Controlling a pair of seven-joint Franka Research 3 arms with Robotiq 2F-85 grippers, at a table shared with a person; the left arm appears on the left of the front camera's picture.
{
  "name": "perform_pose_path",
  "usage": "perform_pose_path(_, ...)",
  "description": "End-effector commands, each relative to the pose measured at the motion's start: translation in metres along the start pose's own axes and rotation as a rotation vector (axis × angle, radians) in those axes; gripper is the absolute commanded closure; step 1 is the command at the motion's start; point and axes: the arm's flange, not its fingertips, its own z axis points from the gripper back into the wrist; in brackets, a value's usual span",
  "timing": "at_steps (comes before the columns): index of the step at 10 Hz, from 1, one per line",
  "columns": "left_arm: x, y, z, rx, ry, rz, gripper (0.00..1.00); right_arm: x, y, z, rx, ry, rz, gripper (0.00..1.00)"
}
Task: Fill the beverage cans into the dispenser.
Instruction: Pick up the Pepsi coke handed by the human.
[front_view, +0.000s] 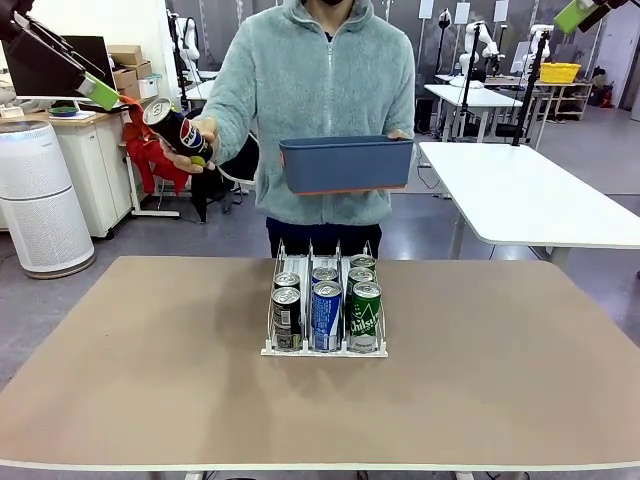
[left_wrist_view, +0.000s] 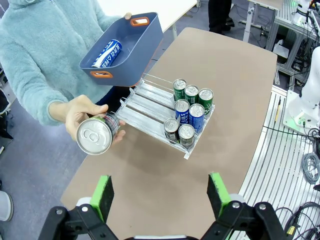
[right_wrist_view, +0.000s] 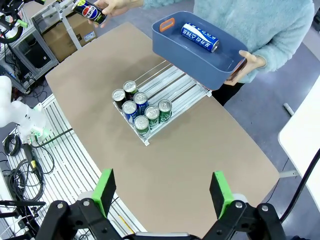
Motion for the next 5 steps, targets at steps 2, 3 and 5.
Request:
perform_pose_path(2,-0.0009,-0.0002,-0.0002,-0.003,0.001,0.000,0.00,-0.0030,0.0017,-0.0021,0.009,0.002,0.005,0.00)
perform_pose_path(3,-0.0009,-0.0002,-0.0002,-0.003,0.001,0.000,0.00,-0.0030,0.0017,-0.0021,0.009,0.002,0.005,0.00)
perform_pose_path(5,0.0049,0.0033,-0.0081,0.028,0.043,0.033,0.00,-0.0030,0.0017,-0.0021,0.009,0.002,0.005,0.00)
